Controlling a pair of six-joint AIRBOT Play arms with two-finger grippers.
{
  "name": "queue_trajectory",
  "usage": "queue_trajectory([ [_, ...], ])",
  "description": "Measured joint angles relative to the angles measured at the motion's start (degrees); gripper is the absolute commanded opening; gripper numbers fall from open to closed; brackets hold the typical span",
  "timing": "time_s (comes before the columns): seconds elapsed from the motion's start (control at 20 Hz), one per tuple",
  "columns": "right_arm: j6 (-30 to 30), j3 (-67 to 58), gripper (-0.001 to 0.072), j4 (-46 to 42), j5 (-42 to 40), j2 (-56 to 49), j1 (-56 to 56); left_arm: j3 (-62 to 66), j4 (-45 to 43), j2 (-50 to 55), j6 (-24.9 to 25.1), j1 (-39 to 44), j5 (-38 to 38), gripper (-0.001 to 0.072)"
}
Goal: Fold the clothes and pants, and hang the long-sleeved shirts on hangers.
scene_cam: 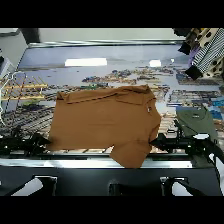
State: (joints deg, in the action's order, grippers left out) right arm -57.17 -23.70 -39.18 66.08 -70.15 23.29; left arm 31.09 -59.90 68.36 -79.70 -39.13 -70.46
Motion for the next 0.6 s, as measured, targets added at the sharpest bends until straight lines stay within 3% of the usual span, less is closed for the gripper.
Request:
queue_trajectory([
  [0.15,0.0,0.0,0.003,0.0,0.09,0.0,0.0,-0.07,-0.59,1.29,0.22,1.01,0.48,0.0069],
  [0.2,0.0,0.0,0.0029,0.0,0.26,0.0,0.0,-0.11,-0.79,1.55,0.26,1.2,0.92,0.0019],
  [0.6,4.5,-1.75,0.0026,4.76,1.25,3.26,0.0,2.34,0.17,0.92,0.44,3.26,2.34,0.0016],
])
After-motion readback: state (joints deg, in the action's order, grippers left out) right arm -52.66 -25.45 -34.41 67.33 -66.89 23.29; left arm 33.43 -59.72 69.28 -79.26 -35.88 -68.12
